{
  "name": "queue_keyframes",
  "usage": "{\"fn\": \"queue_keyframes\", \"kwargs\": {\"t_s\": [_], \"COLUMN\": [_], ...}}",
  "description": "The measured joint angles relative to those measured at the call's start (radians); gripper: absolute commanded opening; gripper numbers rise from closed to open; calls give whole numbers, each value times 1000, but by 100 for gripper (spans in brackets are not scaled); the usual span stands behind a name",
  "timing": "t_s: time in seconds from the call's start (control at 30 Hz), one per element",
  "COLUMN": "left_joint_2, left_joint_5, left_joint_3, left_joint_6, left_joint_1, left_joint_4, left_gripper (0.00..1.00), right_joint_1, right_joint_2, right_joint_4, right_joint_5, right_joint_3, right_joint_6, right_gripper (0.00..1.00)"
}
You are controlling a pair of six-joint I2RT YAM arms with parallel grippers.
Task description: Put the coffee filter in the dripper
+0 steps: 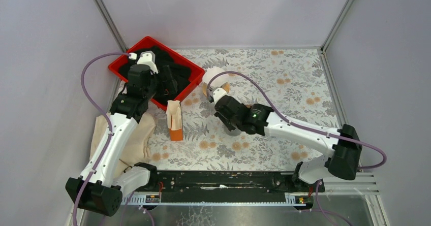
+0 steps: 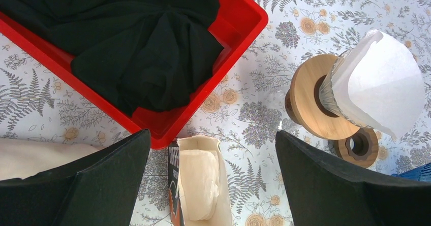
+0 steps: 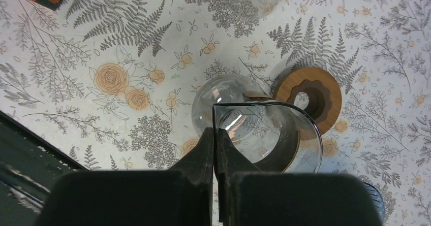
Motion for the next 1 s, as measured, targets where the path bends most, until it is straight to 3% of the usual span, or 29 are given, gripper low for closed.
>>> {"fn": "queue_keyframes", "kwargs": {"t_s": [0.23, 0.63, 1.0], "left_joint_2": [0, 0, 0], "left_joint_5": [-2, -2, -2], "left_joint_3": [0, -1, -1], "left_joint_6": [-1, -1, -2], "left_joint_1": [2, 8, 9], "left_joint_4": [0, 0, 0], "left_gripper": [100, 100, 100], "right_joint_1": [26, 35, 53], "right_joint_2": [86, 101, 116], "right_joint_4": [27, 57, 58], "right_joint_5": [13, -26, -51], "right_joint_3": [0, -2, -39], "right_joint_6": [-9, -22, -22], "right_gripper": [0, 2, 11]}}
